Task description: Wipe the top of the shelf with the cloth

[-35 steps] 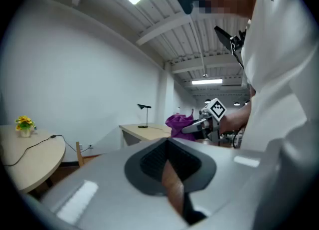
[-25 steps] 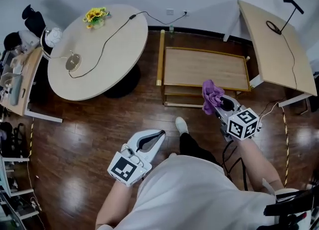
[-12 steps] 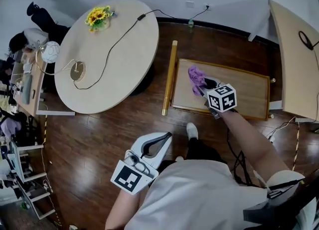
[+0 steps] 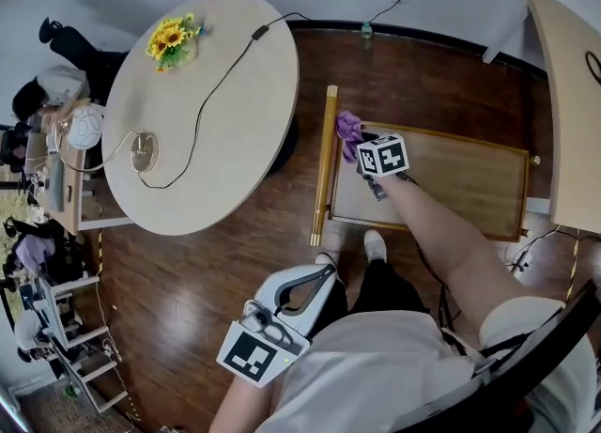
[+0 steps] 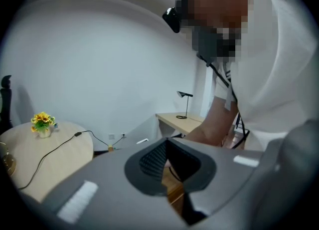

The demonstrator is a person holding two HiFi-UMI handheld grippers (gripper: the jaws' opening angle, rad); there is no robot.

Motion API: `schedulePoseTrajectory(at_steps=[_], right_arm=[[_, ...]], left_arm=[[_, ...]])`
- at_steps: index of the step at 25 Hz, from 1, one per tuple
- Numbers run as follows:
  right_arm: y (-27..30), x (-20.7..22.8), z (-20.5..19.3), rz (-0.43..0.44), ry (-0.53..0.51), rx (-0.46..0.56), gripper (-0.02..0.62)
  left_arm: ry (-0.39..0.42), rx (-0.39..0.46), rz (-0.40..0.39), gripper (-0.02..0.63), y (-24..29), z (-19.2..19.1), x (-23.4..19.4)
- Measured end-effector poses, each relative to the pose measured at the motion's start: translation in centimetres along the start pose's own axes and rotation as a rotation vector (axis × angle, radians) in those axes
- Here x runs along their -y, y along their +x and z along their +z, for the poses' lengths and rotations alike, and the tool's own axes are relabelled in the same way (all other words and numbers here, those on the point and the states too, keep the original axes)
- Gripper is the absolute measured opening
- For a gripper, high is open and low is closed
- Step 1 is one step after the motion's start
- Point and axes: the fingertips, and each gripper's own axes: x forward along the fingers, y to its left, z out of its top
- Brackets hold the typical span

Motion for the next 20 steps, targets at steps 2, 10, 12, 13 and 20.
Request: schedulePoseTrajectory(at_steps=[2,10,12,13,20], right_arm=[[1.8,0.7,-0.5,-0.003,0.052,-0.013,0.101],[1.2,6.3,-1.0,-0.079,0.125,-0.030,0.101],[-0.4,8.4,-1.6,-0.111,0.134,-0.034,0.101],[-1.4,9.4,-2.0,-0.128,0.138,-0.035,0.101],[-8.9,17.2,-4.5,-0.259,0.180,-0.036,0.101]], left_arm=[[-0.010,-0.017,-0.005,0.018,0.3,-0.3,-0.4],[-0.056,-0.032,-0.040,0.018,1.1,-0.2,-1.3],[-0.055,-0.034,-0.054,0.018,1.5,-0.2,-1.2],[-0.055,-0.035,-0.064,0.018,1.7,-0.1,-1.2],[-0.040,-0.042,-0.168,0.018,4.3,0.6,0.1]])
